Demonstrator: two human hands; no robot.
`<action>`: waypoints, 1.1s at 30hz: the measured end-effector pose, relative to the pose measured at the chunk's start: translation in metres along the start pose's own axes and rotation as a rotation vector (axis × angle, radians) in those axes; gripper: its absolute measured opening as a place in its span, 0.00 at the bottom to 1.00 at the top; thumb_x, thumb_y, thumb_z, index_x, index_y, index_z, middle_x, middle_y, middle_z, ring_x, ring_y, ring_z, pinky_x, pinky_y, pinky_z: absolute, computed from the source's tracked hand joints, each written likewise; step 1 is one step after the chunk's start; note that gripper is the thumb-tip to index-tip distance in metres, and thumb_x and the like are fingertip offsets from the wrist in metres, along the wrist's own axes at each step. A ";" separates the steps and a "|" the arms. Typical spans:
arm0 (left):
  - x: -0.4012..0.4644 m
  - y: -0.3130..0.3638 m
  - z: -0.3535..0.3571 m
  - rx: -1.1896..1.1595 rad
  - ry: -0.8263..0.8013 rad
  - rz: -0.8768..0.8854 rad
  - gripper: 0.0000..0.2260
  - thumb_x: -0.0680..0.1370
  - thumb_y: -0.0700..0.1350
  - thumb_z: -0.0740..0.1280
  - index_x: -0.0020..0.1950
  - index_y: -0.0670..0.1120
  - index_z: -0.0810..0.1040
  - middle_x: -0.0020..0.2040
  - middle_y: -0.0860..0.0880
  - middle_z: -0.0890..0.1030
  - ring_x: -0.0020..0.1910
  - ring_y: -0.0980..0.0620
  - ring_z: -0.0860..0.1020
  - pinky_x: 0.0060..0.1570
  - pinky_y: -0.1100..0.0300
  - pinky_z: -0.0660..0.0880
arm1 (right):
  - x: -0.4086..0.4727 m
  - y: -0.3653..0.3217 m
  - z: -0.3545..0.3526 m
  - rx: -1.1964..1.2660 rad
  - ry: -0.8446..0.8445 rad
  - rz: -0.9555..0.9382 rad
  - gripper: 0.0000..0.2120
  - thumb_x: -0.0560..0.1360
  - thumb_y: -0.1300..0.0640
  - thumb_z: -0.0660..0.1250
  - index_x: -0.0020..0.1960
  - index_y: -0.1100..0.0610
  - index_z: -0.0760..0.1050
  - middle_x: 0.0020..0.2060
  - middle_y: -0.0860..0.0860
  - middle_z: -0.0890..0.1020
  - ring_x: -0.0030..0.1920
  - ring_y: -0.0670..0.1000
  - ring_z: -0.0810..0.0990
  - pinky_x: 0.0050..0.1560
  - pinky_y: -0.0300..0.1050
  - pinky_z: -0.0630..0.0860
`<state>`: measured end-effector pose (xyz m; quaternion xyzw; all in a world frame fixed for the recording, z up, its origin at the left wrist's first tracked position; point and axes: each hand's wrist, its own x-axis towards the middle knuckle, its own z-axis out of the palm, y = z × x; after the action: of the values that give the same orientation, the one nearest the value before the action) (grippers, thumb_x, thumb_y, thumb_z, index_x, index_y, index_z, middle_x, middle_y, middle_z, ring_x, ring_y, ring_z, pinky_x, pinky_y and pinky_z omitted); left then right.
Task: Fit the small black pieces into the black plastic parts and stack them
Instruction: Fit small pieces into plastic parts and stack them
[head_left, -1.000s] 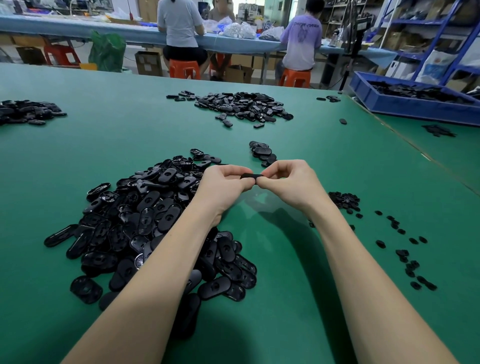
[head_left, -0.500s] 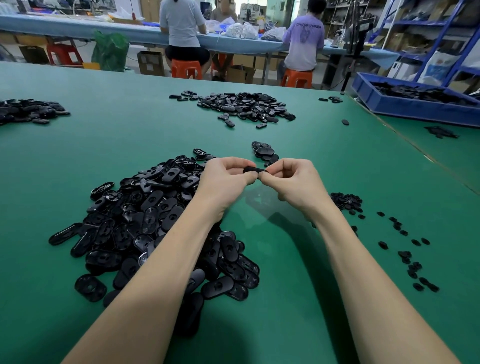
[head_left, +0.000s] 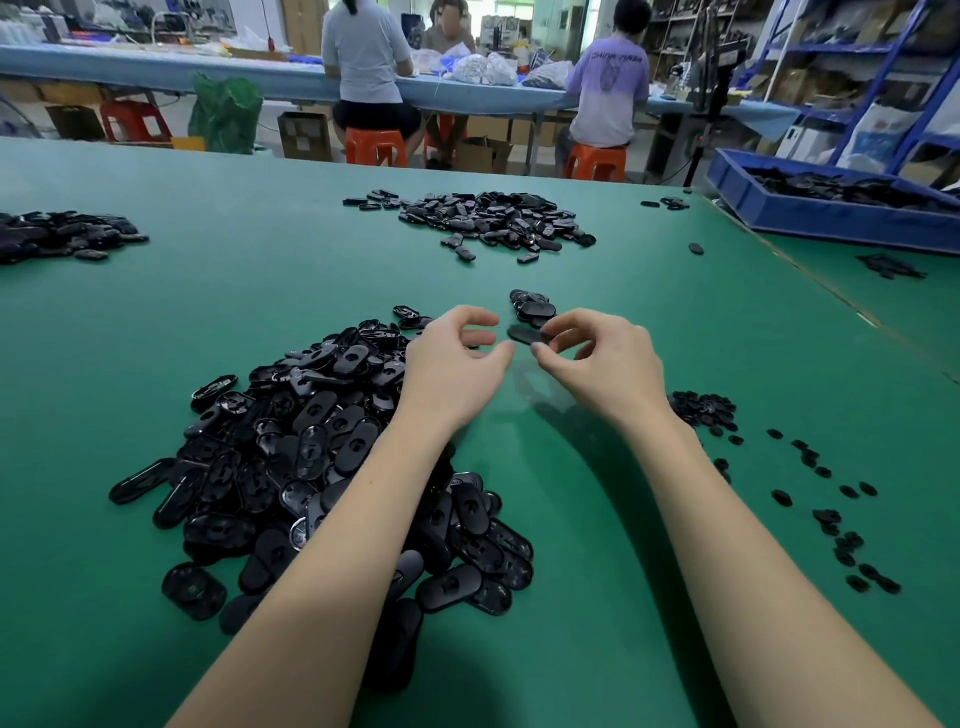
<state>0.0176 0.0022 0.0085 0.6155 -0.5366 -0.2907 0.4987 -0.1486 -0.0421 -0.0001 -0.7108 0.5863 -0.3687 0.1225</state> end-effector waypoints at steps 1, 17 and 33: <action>0.001 0.001 -0.003 0.110 0.006 0.060 0.08 0.75 0.47 0.72 0.55 0.52 0.81 0.48 0.55 0.84 0.43 0.59 0.82 0.46 0.73 0.73 | 0.007 0.005 0.000 -0.041 0.015 0.036 0.08 0.72 0.42 0.73 0.49 0.42 0.82 0.41 0.35 0.84 0.47 0.43 0.81 0.43 0.42 0.72; 0.004 -0.015 -0.015 1.060 -0.240 0.186 0.22 0.83 0.48 0.56 0.78 0.50 0.62 0.79 0.51 0.63 0.79 0.48 0.54 0.77 0.39 0.48 | 0.015 0.006 0.006 -0.078 0.026 0.113 0.12 0.76 0.50 0.68 0.58 0.49 0.81 0.53 0.48 0.85 0.52 0.52 0.78 0.52 0.49 0.75; 0.001 -0.013 -0.009 0.886 0.005 0.227 0.14 0.76 0.46 0.69 0.61 0.54 0.79 0.59 0.51 0.78 0.62 0.48 0.74 0.65 0.49 0.66 | -0.033 -0.007 0.001 0.025 -0.083 -0.007 0.08 0.77 0.53 0.68 0.55 0.50 0.82 0.50 0.44 0.83 0.60 0.50 0.77 0.60 0.50 0.76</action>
<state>0.0308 0.0027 -0.0008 0.7074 -0.6721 0.0247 0.2174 -0.1442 -0.0098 -0.0097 -0.7260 0.5735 -0.3468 0.1543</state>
